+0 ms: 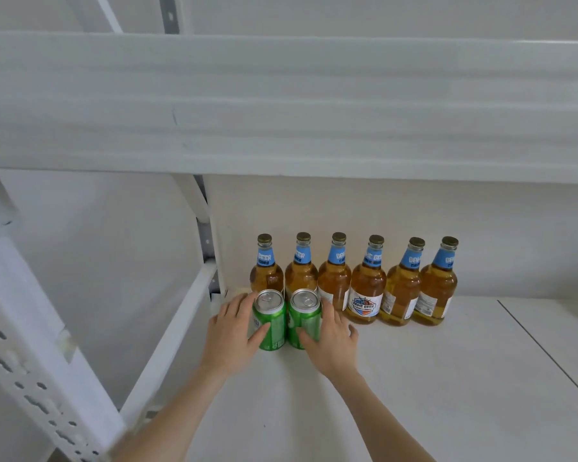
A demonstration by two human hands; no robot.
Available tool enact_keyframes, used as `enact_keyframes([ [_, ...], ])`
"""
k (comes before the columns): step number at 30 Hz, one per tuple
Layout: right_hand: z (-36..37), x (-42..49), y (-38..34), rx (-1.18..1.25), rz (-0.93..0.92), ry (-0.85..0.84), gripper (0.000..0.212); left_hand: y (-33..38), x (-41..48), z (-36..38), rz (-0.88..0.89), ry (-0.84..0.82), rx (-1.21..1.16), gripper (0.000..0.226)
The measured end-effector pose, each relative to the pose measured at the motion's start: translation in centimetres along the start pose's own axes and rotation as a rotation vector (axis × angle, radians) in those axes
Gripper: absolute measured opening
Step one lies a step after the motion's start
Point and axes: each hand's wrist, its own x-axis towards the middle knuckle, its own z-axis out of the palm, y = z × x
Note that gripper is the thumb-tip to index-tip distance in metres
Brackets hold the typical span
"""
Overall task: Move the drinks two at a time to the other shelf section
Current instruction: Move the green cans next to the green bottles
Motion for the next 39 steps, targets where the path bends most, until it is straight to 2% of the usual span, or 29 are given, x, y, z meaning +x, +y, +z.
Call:
enact_keyframes([
  [4,0.7,1.6,0.6,0.503,0.039,-0.134,0.072,0.2,1.6,0.3,-0.181,-0.174,-0.476,0.071],
  [7,0.6,2.2,1.1,0.622,0.041,-0.158,0.068,0.5,2.2,0.4,-0.296,-0.187,-0.655,0.064],
  [11,0.3,2.3,1.1,0.715,0.058,-0.182,0.076,0.6,2.6,0.6,-0.386,-0.184,-0.792,0.058],
  [19,-0.6,-0.3,1.1,0.816,0.177,-0.154,0.072,1.2,0.5,-0.1,-0.469,-0.159,-0.862,0.051],
  [26,-1.5,-4.5,1.0,0.935,0.325,-0.139,0.048,2.0,-3.7,-1.5,-0.564,-0.156,-0.942,0.038],
  [31,-2.8,-7.9,0.7,1.010,0.380,-0.107,0.045,3.1,-6.7,-2.9,-0.631,-0.165,-0.984,0.036],
  [39,-5.7,-13.6,1.5,1.038,0.403,-0.015,0.040,6.6,-10.3,-4.9,-0.632,-0.184,-0.970,0.034],
])
